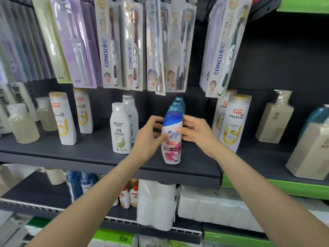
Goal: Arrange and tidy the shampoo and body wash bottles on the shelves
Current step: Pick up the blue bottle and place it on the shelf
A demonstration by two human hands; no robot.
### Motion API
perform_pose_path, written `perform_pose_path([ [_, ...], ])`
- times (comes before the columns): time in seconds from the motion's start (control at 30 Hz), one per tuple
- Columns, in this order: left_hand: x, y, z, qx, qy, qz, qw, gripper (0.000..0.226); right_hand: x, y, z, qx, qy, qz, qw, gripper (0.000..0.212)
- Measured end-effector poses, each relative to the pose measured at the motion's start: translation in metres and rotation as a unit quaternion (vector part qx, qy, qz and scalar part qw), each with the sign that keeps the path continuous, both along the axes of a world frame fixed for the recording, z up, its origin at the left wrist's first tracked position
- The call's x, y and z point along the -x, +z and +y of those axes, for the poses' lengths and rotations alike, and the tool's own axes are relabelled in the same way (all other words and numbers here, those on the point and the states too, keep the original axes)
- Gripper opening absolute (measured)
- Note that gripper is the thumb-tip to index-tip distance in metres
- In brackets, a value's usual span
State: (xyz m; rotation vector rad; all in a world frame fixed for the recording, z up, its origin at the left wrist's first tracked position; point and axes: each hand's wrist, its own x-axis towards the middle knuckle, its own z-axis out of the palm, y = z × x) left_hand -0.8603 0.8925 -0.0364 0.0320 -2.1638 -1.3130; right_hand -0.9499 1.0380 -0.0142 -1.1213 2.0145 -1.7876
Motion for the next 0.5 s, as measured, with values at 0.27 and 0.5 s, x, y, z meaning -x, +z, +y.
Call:
perform_pose_path([
  [0.27, 0.006, -0.003, -0.002, 0.006, -0.006, -0.015, 1.0, 0.043, 0.004, -0.008, -0.002, 0.008, -0.03, -0.022, 0.999, 0.043],
  [0.5, 0.01, 0.014, -0.003, 0.024, 0.005, 0.066, 0.997, 0.044, 0.011, -0.003, 0.005, 0.008, -0.045, -0.022, 0.999, 0.034],
])
